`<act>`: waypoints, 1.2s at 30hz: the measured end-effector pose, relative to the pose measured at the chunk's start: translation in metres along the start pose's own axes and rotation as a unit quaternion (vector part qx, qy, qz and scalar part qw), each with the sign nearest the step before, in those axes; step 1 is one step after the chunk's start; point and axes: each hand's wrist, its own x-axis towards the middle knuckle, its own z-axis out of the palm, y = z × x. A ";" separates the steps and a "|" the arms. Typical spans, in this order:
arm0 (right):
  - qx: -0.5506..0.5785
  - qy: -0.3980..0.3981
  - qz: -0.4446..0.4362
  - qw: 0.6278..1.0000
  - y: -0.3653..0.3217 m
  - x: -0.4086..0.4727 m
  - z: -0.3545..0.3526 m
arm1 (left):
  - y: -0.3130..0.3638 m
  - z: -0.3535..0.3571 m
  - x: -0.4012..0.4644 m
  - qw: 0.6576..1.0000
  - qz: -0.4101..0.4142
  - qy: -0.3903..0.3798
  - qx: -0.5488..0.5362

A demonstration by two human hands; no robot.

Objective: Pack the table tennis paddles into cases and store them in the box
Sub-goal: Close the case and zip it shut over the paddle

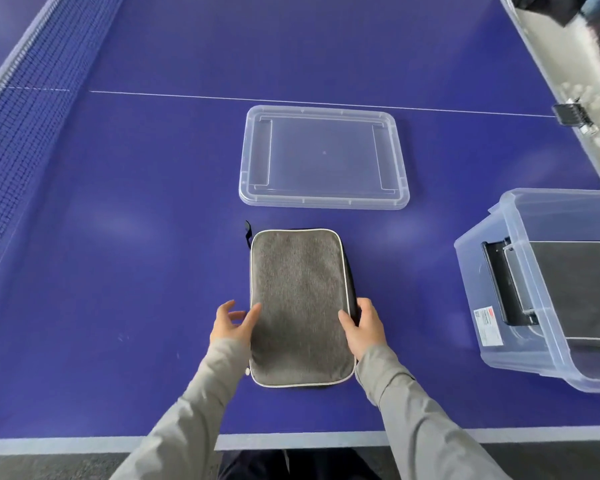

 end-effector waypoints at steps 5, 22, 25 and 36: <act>0.005 0.000 0.011 1.000 0.003 0.007 -0.002 | 0.012 0.002 0.023 0.998 -0.039 -0.034 0.031; 0.000 0.006 0.040 0.999 0.014 0.018 -0.020 | 0.021 0.031 0.008 0.990 -0.022 -0.133 -0.049; 0.011 0.046 0.006 0.999 0.013 0.015 -0.021 | 0.019 0.037 0.001 0.988 -0.008 -0.121 -0.097; -0.116 0.261 -0.297 0.911 0.046 -0.093 0.007 | 0.026 0.065 -0.032 0.974 -0.040 0.019 -0.222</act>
